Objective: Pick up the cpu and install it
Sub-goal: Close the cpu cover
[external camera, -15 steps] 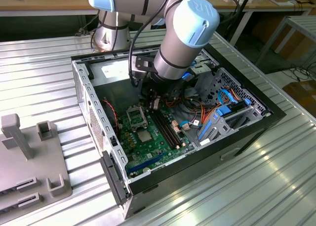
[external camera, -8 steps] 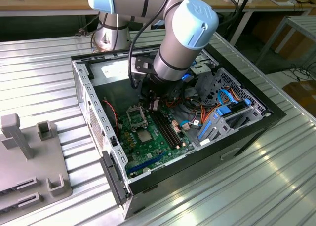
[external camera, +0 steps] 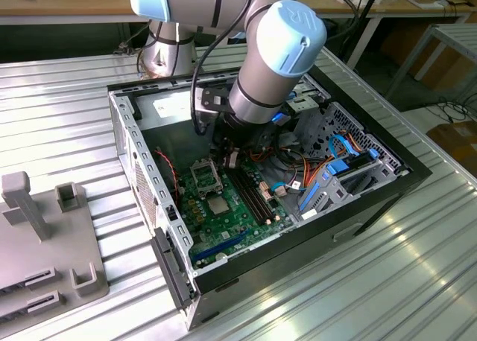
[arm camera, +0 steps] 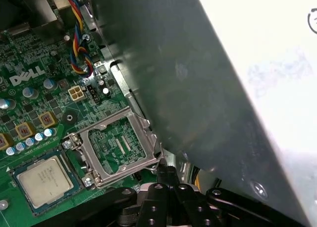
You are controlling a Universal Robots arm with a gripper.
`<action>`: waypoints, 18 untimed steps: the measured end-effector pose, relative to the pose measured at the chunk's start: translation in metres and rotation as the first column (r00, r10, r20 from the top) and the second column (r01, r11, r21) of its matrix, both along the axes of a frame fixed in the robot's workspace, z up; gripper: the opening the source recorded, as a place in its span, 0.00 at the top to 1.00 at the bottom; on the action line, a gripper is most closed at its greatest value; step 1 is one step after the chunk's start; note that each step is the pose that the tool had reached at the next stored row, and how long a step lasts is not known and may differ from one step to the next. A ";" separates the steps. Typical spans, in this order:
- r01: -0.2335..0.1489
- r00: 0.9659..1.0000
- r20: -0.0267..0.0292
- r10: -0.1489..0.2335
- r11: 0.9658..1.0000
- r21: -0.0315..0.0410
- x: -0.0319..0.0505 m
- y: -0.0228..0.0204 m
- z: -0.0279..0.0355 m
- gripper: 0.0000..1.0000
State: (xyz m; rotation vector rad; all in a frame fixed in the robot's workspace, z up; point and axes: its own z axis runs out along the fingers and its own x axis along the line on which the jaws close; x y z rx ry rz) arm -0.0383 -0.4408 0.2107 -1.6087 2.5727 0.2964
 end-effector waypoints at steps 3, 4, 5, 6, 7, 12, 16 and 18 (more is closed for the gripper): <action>0.000 1.000 0.000 0.000 1.000 0.000 -0.0002 -0.0001 0.0001 0.89; 0.000 1.000 0.000 0.000 1.000 0.000 -0.0002 -0.0001 0.0005 0.89; 0.000 1.000 0.000 0.000 1.000 0.000 -0.0002 -0.0001 0.0010 0.89; 0.000 1.000 0.000 0.000 1.000 0.000 -0.0002 -0.0001 0.0015 0.89; 0.000 1.000 0.000 0.000 1.000 0.000 -0.0002 -0.0001 0.0021 0.89; 0.000 1.000 0.000 0.000 1.000 0.000 -0.0002 -0.0001 0.0054 0.89; 0.000 1.000 0.000 0.000 1.000 -0.001 -0.0002 -0.0001 0.0065 0.89; 0.000 1.000 0.000 0.000 1.000 -0.003 -0.0001 -0.0001 0.0069 0.89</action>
